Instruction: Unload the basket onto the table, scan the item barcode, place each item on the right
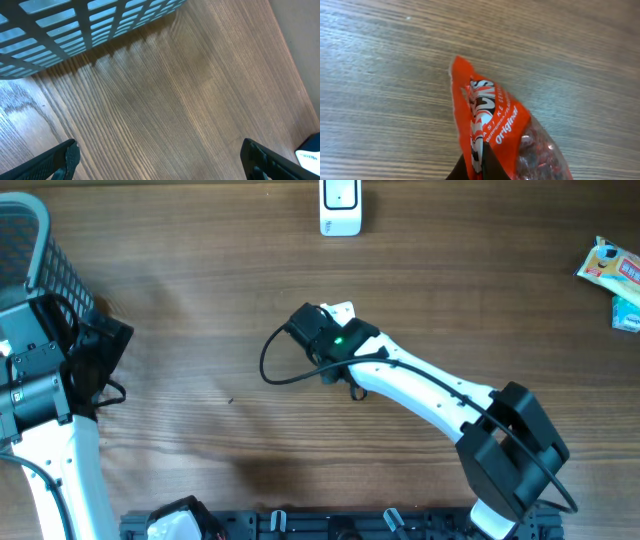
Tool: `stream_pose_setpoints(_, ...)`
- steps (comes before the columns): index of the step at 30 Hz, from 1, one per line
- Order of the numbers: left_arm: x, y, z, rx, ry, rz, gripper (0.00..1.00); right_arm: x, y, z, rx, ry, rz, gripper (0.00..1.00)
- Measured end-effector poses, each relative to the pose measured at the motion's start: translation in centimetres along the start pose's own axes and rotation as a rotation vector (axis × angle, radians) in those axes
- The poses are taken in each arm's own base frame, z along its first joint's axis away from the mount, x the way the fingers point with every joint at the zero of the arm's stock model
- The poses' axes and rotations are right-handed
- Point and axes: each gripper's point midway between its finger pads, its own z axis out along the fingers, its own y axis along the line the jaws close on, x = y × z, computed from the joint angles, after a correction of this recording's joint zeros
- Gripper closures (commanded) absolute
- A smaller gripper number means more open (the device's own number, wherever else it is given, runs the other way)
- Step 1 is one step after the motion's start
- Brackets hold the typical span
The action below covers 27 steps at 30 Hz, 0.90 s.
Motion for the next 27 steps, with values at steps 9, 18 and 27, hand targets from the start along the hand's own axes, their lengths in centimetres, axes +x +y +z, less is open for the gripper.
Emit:
stream_pose_setpoints(9, 0.0, 0.0, 0.0, 0.0, 0.0, 0.0, 0.0, 1.9, 2.9, -2.7, -0.254, 0.189, -0.11, 0.18)
stream_pose_setpoints(18, 0.0, 0.0, 0.0, -0.001, 0.001, 0.0, 0.0, -4.5, -6.4, -3.0, -0.482, 0.188, 0.029, 0.0)
stream_pose_setpoints(27, 0.0, 0.0, 0.0, -0.001, 0.001, 0.0, 0.0, 2.6, -5.7, 1.0, -0.747, 0.3, -0.086, 0.08)
